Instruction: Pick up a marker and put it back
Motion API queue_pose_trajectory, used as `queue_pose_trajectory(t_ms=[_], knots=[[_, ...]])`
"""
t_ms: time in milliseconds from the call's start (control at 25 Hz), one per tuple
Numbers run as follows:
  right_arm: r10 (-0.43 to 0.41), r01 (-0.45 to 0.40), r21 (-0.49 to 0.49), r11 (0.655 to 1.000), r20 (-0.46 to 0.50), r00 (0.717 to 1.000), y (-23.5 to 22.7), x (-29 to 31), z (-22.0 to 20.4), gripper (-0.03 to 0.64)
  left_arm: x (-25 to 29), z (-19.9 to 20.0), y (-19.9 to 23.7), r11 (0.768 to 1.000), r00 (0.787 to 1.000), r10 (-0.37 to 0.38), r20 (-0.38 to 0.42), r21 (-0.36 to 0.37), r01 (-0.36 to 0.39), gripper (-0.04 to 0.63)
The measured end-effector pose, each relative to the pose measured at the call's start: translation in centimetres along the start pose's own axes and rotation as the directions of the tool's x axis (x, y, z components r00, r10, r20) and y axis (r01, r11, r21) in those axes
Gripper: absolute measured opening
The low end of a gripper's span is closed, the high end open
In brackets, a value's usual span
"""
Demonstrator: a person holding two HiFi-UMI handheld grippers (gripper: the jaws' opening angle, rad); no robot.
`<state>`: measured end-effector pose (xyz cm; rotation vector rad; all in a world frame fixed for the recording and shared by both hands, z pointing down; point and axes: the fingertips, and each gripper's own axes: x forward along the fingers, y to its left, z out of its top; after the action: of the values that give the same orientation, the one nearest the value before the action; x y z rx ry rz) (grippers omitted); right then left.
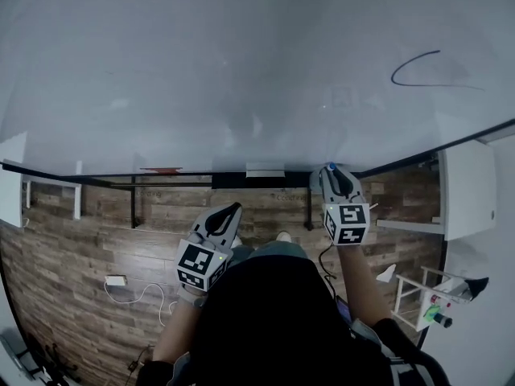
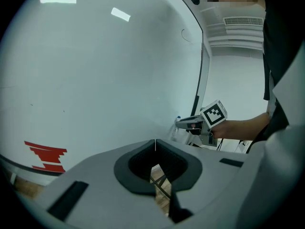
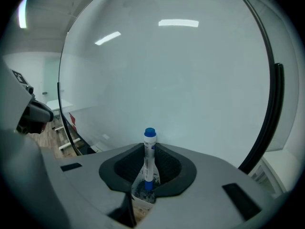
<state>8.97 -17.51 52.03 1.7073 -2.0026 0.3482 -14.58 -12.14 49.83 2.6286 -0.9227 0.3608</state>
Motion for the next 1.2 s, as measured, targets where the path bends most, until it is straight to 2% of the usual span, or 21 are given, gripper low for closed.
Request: queue_pose_trajectory(t_ms=[320, 720, 1200], knots=[[-0.002, 0.000, 0.040, 0.999, 0.063, 0.998, -0.7, -2.7, 2.2, 0.092, 2.3, 1.3, -1.4, 0.997, 0.997, -0.080, 0.015, 0.020, 0.080, 0.021], [-0.088, 0.074, 0.093, 0.993, 0.153, 0.984, -3.7, -7.9, 4.7, 0.092, 5.3, 2.8, -4.5, 0.983, 0.985, -0.172, 0.011, 0.069, 0.171, 0.021], [-0.179, 0.158, 0.147, 0.976, 0.143, 0.973, -6.3, -14.3, 2.3, 0.092, 8.7, 4.5, -9.5, 0.949, 0.957, -0.290, 0.001, 0.131, 0.287, 0.021]])
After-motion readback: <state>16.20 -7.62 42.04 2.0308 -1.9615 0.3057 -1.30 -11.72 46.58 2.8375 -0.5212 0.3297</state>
